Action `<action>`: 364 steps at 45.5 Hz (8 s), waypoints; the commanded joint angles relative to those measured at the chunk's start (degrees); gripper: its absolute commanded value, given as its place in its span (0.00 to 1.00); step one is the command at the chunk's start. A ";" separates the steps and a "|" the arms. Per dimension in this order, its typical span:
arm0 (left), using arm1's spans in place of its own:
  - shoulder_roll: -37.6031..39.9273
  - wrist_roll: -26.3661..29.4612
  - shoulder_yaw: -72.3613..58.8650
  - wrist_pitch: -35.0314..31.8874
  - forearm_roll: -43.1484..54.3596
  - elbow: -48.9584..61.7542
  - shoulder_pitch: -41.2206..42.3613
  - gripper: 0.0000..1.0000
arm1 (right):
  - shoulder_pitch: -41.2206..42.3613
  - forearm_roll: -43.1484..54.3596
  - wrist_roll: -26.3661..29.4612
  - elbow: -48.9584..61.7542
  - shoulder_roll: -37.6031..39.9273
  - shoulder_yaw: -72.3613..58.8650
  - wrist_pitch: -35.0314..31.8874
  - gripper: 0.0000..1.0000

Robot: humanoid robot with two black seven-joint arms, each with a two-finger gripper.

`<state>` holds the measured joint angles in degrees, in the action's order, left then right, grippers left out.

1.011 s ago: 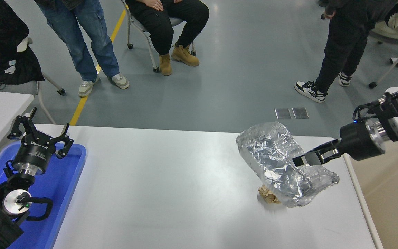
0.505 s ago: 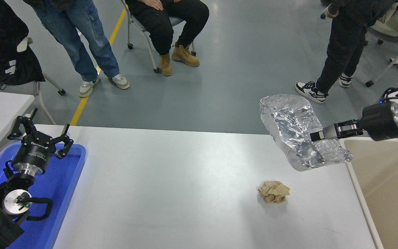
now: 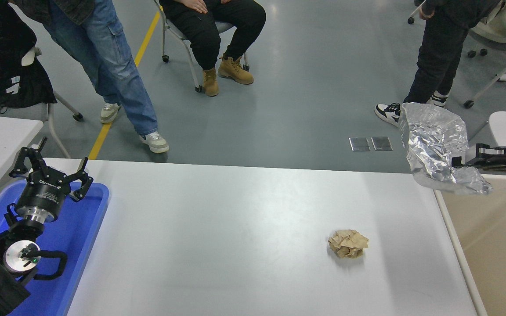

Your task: Clean the table surface

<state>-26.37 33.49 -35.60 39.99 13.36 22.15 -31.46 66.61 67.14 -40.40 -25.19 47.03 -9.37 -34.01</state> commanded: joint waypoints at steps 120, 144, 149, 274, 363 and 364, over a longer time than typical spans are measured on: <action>0.00 0.00 0.00 0.00 0.00 0.00 0.00 1.00 | -33.83 -49.91 40.49 27.74 -25.58 3.92 30.05 0.00; 0.00 0.00 0.00 0.00 0.00 0.00 0.00 1.00 | -33.65 -49.91 40.40 27.74 -25.49 4.01 33.92 0.52; 0.00 0.00 0.00 0.00 0.00 0.00 0.00 1.00 | -33.65 -49.91 40.40 27.65 -25.40 4.01 34.09 0.66; 0.00 0.00 0.00 0.00 0.00 0.00 0.00 1.00 | -33.82 -47.10 22.21 -22.80 -25.14 72.21 32.51 0.98; 0.00 0.00 0.00 0.00 0.00 0.00 0.00 1.00 | 13.81 3.61 17.99 -23.05 -13.80 -15.85 19.42 0.98; 0.00 0.00 0.00 0.00 0.00 0.00 0.00 1.00 | 14.24 3.96 17.73 -24.02 -13.98 -16.29 19.07 0.98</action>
<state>-26.37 33.48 -35.59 39.99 13.36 22.15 -31.47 74.71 59.95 -21.25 -43.99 35.41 -19.81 -10.83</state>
